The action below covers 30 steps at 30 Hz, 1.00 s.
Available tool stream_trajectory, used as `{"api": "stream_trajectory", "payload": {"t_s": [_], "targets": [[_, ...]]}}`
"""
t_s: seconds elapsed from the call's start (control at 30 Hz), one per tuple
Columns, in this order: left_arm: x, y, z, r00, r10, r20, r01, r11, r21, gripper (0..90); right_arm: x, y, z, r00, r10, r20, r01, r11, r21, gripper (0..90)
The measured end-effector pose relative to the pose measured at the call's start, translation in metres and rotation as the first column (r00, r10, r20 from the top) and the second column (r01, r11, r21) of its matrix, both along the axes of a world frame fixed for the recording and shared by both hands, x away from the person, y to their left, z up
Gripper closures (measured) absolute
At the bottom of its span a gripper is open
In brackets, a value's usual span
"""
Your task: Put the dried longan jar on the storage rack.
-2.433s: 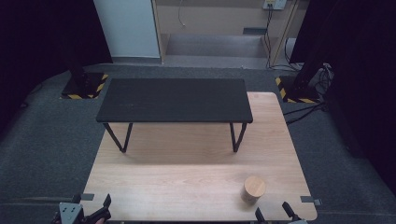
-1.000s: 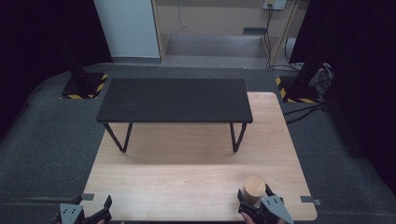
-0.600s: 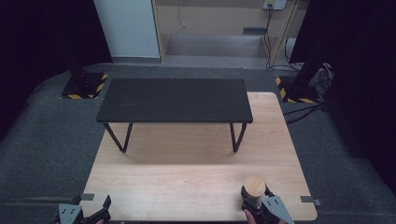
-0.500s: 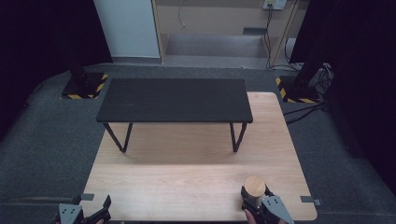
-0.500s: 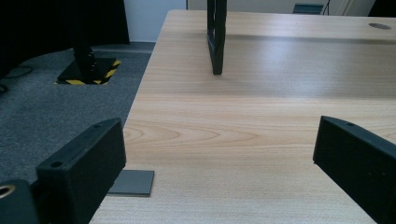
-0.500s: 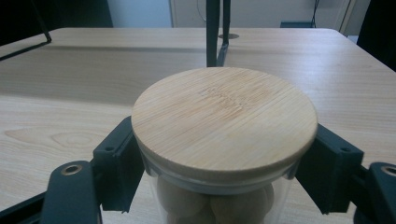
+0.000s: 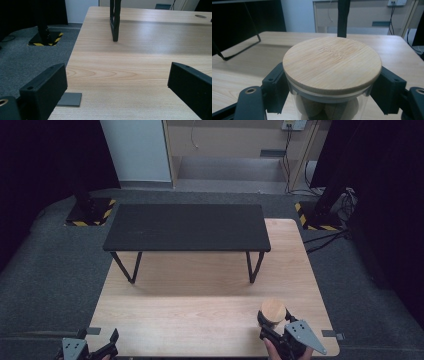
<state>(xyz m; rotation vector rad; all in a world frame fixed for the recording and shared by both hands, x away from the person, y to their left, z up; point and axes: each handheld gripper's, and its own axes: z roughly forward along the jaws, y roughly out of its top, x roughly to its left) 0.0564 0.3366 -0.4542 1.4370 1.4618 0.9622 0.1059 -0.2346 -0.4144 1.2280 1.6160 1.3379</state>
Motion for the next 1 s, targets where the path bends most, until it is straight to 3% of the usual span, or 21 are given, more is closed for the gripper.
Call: {"api": "stream_trajectory", "payload": {"t_s": [0.77, 1.0], "targets": [[-0.005, 0.003, 0.002, 0.9998, -0.019, 0.009, 0.019, 0.9997, -0.016, 1.1, 0.045, 0.017, 0.11, 0.9951, 0.078, 0.06, -0.078, 0.9969, -0.003, 25.5], [-0.004, 0.004, 0.001, 0.9996, -0.026, 0.007, 0.026, 0.9995, -0.019, 1.2, 0.063, 0.026, 0.132, 0.9927, 0.102, 0.064, -0.101, 0.9947, -0.02, 25.6]]}}
